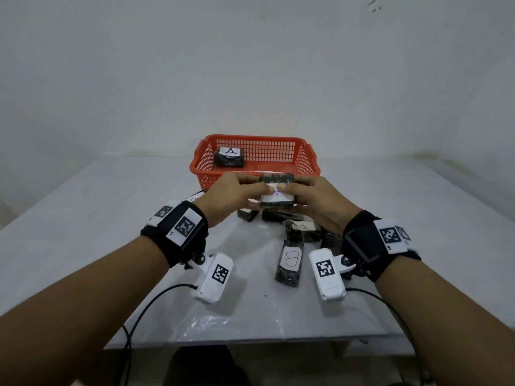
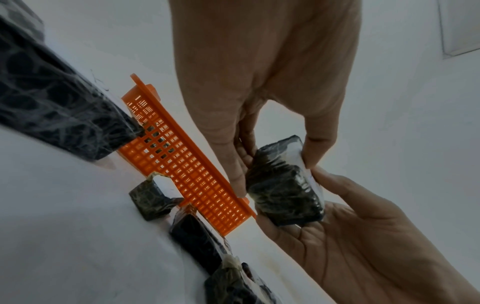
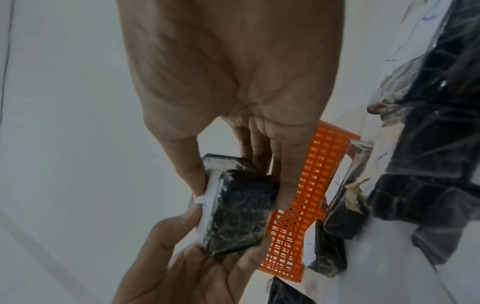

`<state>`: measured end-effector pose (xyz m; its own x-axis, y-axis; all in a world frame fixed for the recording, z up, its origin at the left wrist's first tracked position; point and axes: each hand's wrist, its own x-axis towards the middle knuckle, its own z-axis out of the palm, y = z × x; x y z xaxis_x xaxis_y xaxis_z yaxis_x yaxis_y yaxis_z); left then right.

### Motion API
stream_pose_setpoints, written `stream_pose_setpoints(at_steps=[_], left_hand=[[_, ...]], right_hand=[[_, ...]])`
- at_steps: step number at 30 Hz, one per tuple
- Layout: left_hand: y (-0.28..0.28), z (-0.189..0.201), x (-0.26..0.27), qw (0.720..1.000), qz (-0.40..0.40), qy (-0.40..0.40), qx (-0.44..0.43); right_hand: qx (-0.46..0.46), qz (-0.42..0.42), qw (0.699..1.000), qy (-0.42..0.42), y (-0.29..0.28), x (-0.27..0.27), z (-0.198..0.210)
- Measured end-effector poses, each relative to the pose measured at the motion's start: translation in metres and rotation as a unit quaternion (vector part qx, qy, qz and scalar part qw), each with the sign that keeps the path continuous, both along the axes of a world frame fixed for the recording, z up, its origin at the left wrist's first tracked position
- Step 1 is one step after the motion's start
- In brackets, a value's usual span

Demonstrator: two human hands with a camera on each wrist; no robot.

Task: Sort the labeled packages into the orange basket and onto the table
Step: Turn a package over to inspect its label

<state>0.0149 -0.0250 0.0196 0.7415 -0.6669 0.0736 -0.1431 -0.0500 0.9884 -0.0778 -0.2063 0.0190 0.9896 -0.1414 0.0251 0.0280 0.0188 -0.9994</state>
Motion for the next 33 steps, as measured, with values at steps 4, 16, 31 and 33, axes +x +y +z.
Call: stream_pose_setpoints(at_steps=[4, 16, 31, 33], left_hand=[[0.001, -0.002, 0.002, 0.995, 0.032, -0.095, 0.027], [0.002, 0.001, -0.002, 1.0, -0.015, -0.022, -0.014], [0.002, 0.001, -0.004, 0.998, -0.02, -0.003, -0.058], [0.003, 0.001, -0.005, 0.997, -0.038, 0.015, -0.067]], right_hand=[[0.029, 0.008, 1.0, 0.008, 0.001, -0.003, 0.002], [0.055, -0.014, 0.998, -0.021, 0.002, -0.005, 0.006], [0.035, 0.007, 0.999, -0.034, -0.001, -0.011, 0.002], [0.026, 0.003, 0.999, -0.036, -0.002, -0.011, 0.004]])
